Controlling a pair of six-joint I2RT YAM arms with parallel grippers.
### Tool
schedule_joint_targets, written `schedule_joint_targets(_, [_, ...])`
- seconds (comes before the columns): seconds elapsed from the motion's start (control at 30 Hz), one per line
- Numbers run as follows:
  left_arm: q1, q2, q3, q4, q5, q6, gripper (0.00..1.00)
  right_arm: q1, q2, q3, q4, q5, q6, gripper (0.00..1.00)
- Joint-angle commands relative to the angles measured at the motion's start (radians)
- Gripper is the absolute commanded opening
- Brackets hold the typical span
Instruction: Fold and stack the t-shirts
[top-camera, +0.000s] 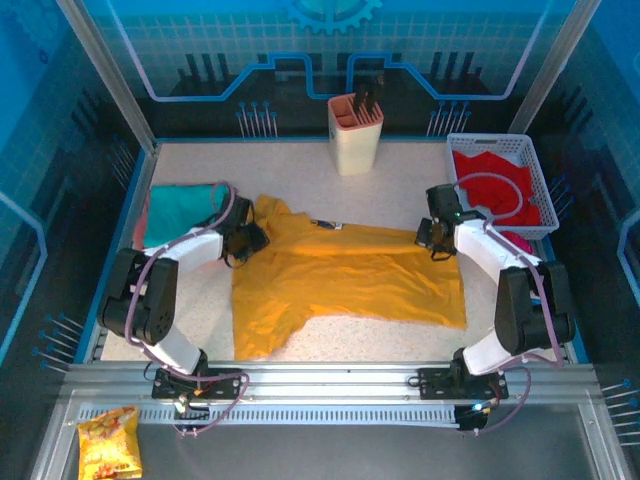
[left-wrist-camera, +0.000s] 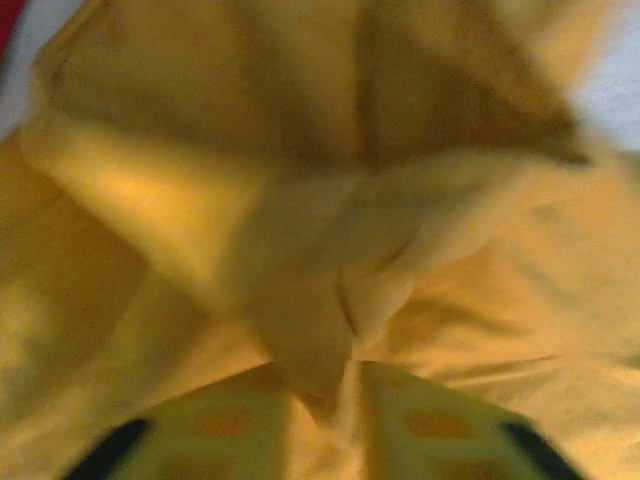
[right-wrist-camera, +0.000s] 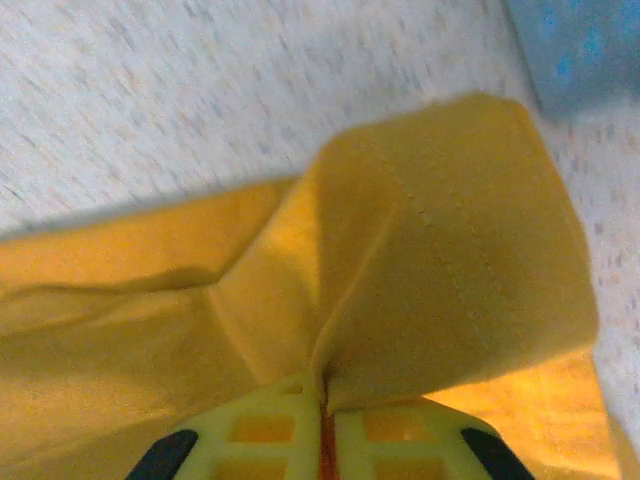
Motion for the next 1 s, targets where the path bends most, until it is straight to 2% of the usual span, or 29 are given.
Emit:
schedule_joint_targets(0.0, [-0.015,-0.049,0.01,0.026,0.016,-0.04,0.48,-0.006,0.002,-0.036,-0.006,-0.024,0.012,0.33])
schedule_joint_targets(0.17, [0.003,-0.125,0.126,-0.101,0.014,0.031,0.71,-0.007,-0.028,-0.038,0.002,-0.057,-0.032,0.67])
schedule_joint_targets(0.2, [0.006,-0.125,0.169,-0.119,0.022,0.058,0.74,-0.008,-0.04,-0.033,0.003,-0.062,-0.041,0.71])
schedule_joint_targets(0.3, [0.02,-0.032,0.363,-0.22,0.061,0.164,0.74,-0.011,-0.064,-0.008,0.004,-0.083,-0.074,0.82])
schedule_joint_targets(0.5, [0.079,0.258,0.671,-0.322,0.175,0.323,0.63,-0.032,-0.054,0.056,-0.044,-0.149,-0.101,0.87])
schedule_joint_targets(0.67, [0.091,0.485,0.903,-0.44,0.147,0.456,0.61,-0.053,-0.06,0.083,-0.083,-0.182,-0.119,0.88])
schedule_joint_targets(0.77, [0.1,0.571,0.968,-0.459,0.127,0.501,0.6,-0.06,-0.075,0.082,-0.088,-0.206,-0.127,0.88])
schedule_joint_targets(0.97, [0.106,0.637,0.997,-0.448,0.096,0.534,0.56,-0.065,-0.089,0.085,-0.118,-0.21,-0.141,0.88])
